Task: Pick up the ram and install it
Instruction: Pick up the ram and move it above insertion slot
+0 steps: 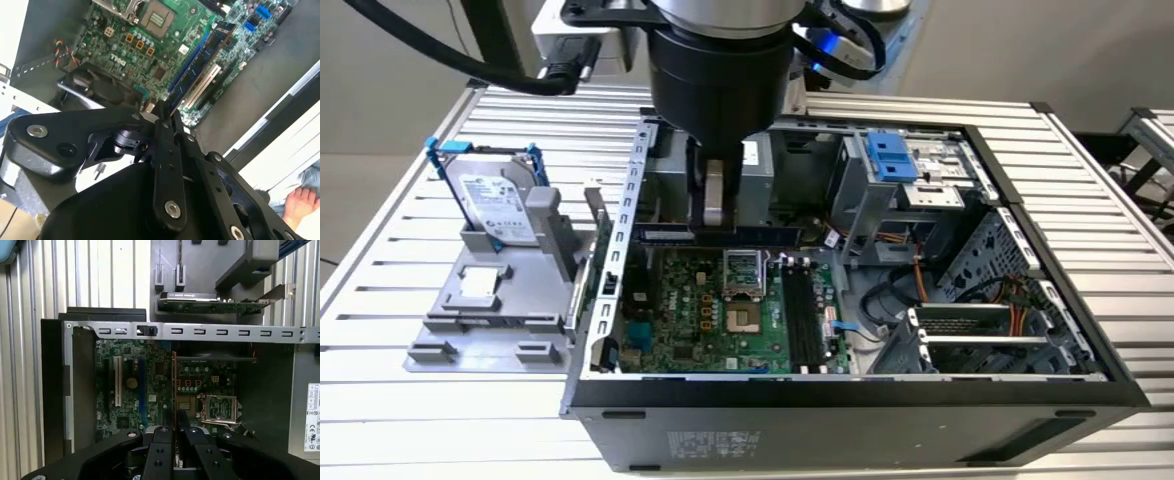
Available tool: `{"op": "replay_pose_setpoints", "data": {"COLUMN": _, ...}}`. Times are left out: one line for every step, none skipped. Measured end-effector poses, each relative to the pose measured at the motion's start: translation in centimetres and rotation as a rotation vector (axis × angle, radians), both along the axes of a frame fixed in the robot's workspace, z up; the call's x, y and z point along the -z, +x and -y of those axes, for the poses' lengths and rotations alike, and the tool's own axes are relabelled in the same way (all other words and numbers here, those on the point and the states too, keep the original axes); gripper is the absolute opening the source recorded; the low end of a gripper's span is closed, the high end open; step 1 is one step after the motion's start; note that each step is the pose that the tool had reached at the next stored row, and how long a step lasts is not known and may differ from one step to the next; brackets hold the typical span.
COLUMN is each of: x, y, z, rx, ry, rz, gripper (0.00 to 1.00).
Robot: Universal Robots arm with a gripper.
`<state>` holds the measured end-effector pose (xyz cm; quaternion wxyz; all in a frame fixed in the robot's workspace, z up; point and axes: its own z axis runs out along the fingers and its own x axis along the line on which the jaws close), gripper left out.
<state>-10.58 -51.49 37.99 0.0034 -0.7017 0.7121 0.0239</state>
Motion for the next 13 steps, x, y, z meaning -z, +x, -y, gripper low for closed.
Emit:
{"op": "replay_pose_setpoints", "data": {"x": 0.0, "y": 0.31, "z": 0.0, "rx": 0.0, "ry": 0.0, "rz": 0.0, "gripper": 0.0}}
{"op": "replay_pose_setpoints", "data": {"x": 0.0, "y": 0.62, "z": -0.01, "rx": 0.0, "ry": 0.0, "rz": 0.0, "gripper": 0.0}}
{"op": "replay_pose_setpoints", "data": {"x": 0.0, "y": 0.93, "z": -0.01, "rx": 0.0, "ry": 0.0, "rz": 0.0, "gripper": 0.0}}
{"op": "replay_pose_setpoints", "data": {"x": 0.0, "y": 1.22, "z": -0.01, "rx": 0.0, "ry": 0.0001, "rz": 0.0, "gripper": 0.0}}
{"op": "replay_pose_setpoints", "data": {"x": 0.0, "y": 1.52, "z": -0.01, "rx": 0.0, "ry": 0.0, "rz": 0.0, "gripper": 0.0}}
{"op": "replay_pose_setpoints", "data": {"x": 0.0, "y": 1.83, "z": -0.02, "rx": 0.0, "ry": 0.0, "rz": 0.0, "gripper": 0.0}}
{"op": "replay_pose_setpoints", "data": {"x": 0.0, "y": 2.12, "z": -0.02, "rx": 0.0, "ry": 0.0, "rz": 0.0, "gripper": 0.0}}
{"op": "replay_pose_setpoints", "data": {"x": 0.0, "y": 2.41, "z": -0.02, "rx": 0.0, "ry": 0.0, "rz": 0.0, "gripper": 0.0}}
{"op": "replay_pose_setpoints", "data": {"x": 0.0, "y": 2.7, "z": -0.02, "rx": 0.0, "ry": 0.0, "rz": 0.0, "gripper": 0.0}}
{"op": "replay_pose_setpoints", "data": {"x": 0.0, "y": 2.99, "z": -0.02, "rx": 0.0, "ry": 0.0001, "rz": 0.0001, "gripper": 0.0}}
{"op": "replay_pose_setpoints", "data": {"x": 0.0, "y": 3.29, "z": -0.02, "rx": 0.0, "ry": -0.0001, "rz": 0.0, "gripper": 0.0}}
{"op": "replay_pose_setpoints", "data": {"x": 0.0, "y": 3.56, "z": -0.03, "rx": 0.0, "ry": -0.0001, "rz": 0.0, "gripper": 0.0}}
{"op": "replay_pose_setpoints", "data": {"x": 0.0, "y": 3.9, "z": -0.03, "rx": 0.0, "ry": 0.0, "rz": 0.0, "gripper": 0.0}}
